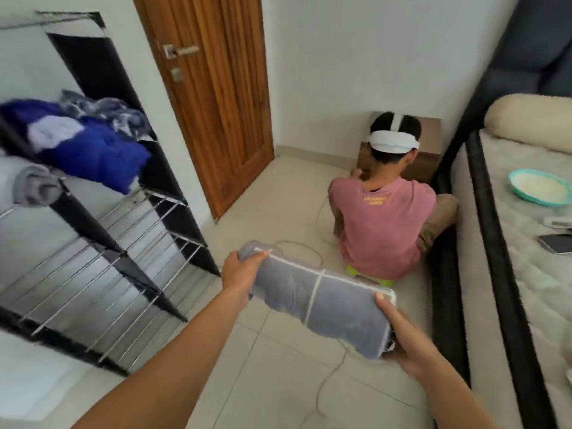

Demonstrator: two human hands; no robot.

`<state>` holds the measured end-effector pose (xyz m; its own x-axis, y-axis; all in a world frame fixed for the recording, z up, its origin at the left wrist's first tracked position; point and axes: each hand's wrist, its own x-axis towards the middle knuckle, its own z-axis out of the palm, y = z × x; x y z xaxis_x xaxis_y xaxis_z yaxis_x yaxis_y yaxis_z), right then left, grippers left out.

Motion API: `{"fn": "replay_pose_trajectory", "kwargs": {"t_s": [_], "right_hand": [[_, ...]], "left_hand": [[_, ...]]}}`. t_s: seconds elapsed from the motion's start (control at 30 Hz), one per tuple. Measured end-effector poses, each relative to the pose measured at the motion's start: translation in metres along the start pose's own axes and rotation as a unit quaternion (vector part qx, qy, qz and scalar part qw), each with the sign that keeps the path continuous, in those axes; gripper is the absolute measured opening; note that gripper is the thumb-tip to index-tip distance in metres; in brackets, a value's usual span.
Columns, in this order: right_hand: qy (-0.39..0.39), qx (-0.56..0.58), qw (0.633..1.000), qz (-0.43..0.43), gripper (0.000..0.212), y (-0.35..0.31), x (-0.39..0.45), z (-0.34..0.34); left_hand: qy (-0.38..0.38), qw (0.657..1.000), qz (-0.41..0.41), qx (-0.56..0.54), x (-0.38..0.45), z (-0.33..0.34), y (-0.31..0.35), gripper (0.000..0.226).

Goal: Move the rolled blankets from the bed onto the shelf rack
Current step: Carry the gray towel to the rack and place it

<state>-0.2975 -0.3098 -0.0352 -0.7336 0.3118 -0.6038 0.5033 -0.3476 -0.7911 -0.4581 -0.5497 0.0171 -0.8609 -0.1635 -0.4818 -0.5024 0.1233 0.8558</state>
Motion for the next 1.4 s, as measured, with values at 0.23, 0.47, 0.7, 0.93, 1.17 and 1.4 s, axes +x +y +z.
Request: {"fn": "replay_pose_trajectory", "kwargs": {"t_s": [0.23,0.47,0.7,0.93,1.17,1.4], "right_hand": [[-0.077,0.045,0.996,-0.012,0.053,-0.037,0.09,0.111],[-0.088,0.062,0.994,-0.002,0.049,-0.085,0.201,0.217],[-0.107,0.065,0.991,0.04,0.046,-0.127,0.279,0.304],[-0.124,0.084,0.988,0.039,0.043,-0.128,0.358,0.41],[-0.143,0.143,0.969,0.141,0.055,-0.107,0.422,0.514],[-0.169,0.169,0.944,0.227,0.049,-0.096,0.441,0.577]], "left_hand": [[0.077,0.995,0.04,-0.046,0.083,-0.066,0.04,0.059],[0.167,0.984,0.003,-0.06,0.195,-0.089,0.082,0.075],[0.191,0.947,-0.11,-0.234,0.336,-0.1,0.067,0.13],[0.129,0.887,-0.16,-0.414,0.398,-0.094,0.098,0.094],[0.187,0.905,-0.124,-0.362,0.486,-0.118,0.111,0.098],[0.216,0.927,-0.114,-0.284,0.527,-0.14,0.107,0.055]]}}
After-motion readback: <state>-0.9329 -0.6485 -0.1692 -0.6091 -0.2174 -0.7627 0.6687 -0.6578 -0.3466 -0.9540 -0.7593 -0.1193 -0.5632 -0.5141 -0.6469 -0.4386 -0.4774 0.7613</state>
